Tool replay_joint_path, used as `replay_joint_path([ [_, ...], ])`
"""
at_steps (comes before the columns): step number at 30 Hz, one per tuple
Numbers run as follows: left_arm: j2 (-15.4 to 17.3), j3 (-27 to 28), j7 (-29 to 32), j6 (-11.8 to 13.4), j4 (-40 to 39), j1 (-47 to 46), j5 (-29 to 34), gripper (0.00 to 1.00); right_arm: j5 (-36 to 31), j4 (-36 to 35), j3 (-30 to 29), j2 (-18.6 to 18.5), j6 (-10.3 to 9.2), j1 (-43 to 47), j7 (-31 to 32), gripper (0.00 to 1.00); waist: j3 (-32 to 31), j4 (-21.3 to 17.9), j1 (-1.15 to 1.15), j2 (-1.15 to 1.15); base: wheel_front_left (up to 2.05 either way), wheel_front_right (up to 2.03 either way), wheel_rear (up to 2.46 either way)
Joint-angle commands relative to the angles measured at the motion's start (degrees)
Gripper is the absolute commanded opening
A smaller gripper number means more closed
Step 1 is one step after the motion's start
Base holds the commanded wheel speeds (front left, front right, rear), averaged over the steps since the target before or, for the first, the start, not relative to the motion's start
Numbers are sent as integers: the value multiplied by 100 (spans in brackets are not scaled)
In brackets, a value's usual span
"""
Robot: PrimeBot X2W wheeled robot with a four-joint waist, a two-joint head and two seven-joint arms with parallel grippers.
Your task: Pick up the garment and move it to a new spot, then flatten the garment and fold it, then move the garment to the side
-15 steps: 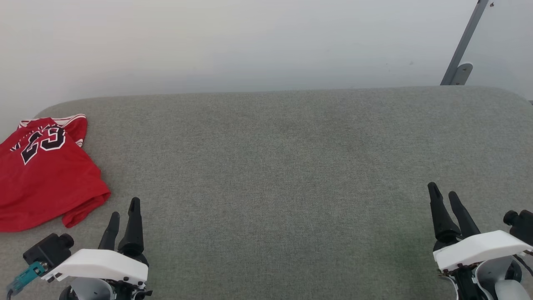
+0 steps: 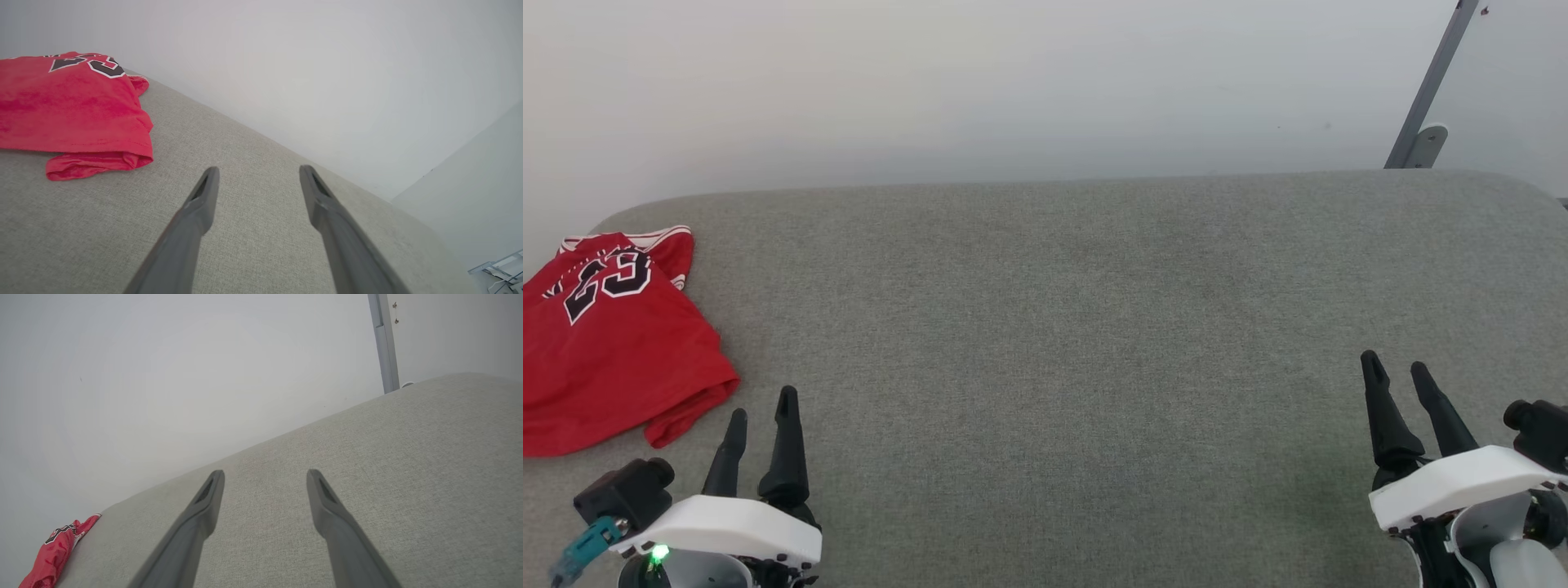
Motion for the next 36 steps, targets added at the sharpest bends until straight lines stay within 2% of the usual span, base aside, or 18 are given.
replay_joint_path([
  [1, 46, -19, -80, -43, -95, 27, 229, 100, -205, -85, 2, -43, 10, -101, -71, 100, -2, -2, 0, 0, 0, 0, 0],
  [21, 87, -131, -344, -182, -202, 184, 1251, 100, -1212, -170, 49, -126, 12, -54, -273, 100, -18, -7, 0, 0, 0, 0, 0],
  [36, 139, -224, -525, -186, -325, 274, 1959, 100, -1913, -224, 100, -198, 12, -49, -437, 100, -23, -8, 0, 0, 0, 0, 0],
])
